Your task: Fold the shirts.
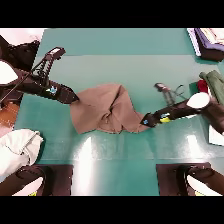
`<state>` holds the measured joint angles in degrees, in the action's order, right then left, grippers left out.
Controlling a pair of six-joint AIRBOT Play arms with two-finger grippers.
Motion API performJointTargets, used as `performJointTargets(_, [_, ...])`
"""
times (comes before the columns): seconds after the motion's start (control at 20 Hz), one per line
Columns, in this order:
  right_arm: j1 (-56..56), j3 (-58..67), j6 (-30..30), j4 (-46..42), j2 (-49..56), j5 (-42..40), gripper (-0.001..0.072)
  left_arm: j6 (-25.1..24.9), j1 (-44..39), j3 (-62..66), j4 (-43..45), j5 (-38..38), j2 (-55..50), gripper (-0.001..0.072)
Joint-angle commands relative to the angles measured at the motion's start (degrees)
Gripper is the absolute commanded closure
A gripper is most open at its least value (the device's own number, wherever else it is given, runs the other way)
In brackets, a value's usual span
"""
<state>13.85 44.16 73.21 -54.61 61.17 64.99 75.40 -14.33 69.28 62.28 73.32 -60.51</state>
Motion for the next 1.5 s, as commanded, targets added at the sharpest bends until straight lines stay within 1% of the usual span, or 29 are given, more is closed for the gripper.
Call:
performJointTargets(0.0, [7.98, -1.68, -0.11, 0.96, 6.54, -9.4, 0.0174, 0.26, 0.2, 0.48, 0.59, 1.97, 0.15, 0.0675])
performJointTargets(0.1, [8.46, -1.68, -0.09, 1.03, 8.37, -11.58, 0.0174, 0.26, 0.2, 0.48, 0.59, 2.84, 0.15, 0.0675])
performJointTargets(0.25, [8.41, -1.68, 0.46, 0.94, 8.46, -15.3, 0.0176, 0.26, 0.2, 0.48, 0.57, 3.04, 0.15, 0.0675])
performJointTargets(0.35, [8.15, -1.66, 0.9, 0.92, 8.07, -14.97, 0.0176, 0.26, 0.2, 0.48, 0.59, 3.32, 0.15, 0.0675])
performJointTargets(0.5, [4.92, -1.66, 0.87, 0.02, 2.43, -11.89, 0.0176, 0.24, 0.2, 0.48, 0.74, 3.67, 0.15, 0.0675])
performJointTargets(0.6, [1.75, -1.73, 0.87, -1.14, -1.73, -13.35, 0.0176, 0.26, 0.2, 0.48, 0.72, 3.61, 0.15, 0.0675])
performJointTargets(0.65, [0.63, -1.73, 0.87, -0.83, -2.19, -14.14, 0.0177, 0.26, 0.2, 0.48, 0.72, 3.61, 0.15, 0.0675])
performJointTargets(0.75, [0.63, -1.7, 0.35, 0.44, -0.07, -13.97, 0.0177, 0.26, 0.2, 0.48, 0.72, 3.5, 0.15, 0.0675])
performJointTargets(0.85, [3.17, -1.66, -4.33, 4.48, 3.87, -13.51, 0.0176, 0.26, 0.2, 0.48, 0.7, 3.54, 0.15, 0.0675])
performJointTargets(1.0, [6.8, -1.66, -4.74, 5.11, 8.48, -16.04, 0.0177, 0.26, 0.2, 0.48, 0.74, 3.65, 0.15, 0.0675])
performJointTargets(1.05, [7.04, -1.66, -4.74, 5.11, 9.42, -16.09, 0.0189, 0.26, 0.2, 0.48, 0.74, 3.67, 0.15, 0.0675])
performJointTargets(1.1, [6.99, -1.66, -4.76, 5.14, 9.77, -15.76, 0.0281, 0.24, 0.2, 0.48, 0.74, 3.67, 0.15, 0.0675])
performJointTargets(1.15, [6.88, -1.66, -5.01, 5.07, 9.4, -15.28, 0.0436, 0.24, 0.2, 0.48, 0.74, 3.67, 0.15, 0.0675])
performJointTargets(1.2, [6.47, -1.66, -5.6, 5.07, 8.24, -15.04, 0.0638, 0.26, 0.2, 0.48, 0.74, 3.58, 0.15, 0.0675])
performJointTargets(1.25, [5.75, -1.64, -5.77, 5.09, 5.97, -15.1, 0.0696, 0.26, 0.2, 0.5, 0.74, 3.37, 0.17, 0.0675])
performJointTargets(1.35, [2.86, 0.11, -5.73, 5.03, -0.15, -15.37, 0.0699, 0.39, 0.2, 2.21, 1.7, 2.34, 0.48, 0.0675])
performJointTargets(1.45, [-1.73, 5.51, -5.07, 5.01, -7.1, -15.54, 0.0701, 1.57, 0.2, 8.48, 3.45, 1.99, 0.59, 0.0675])
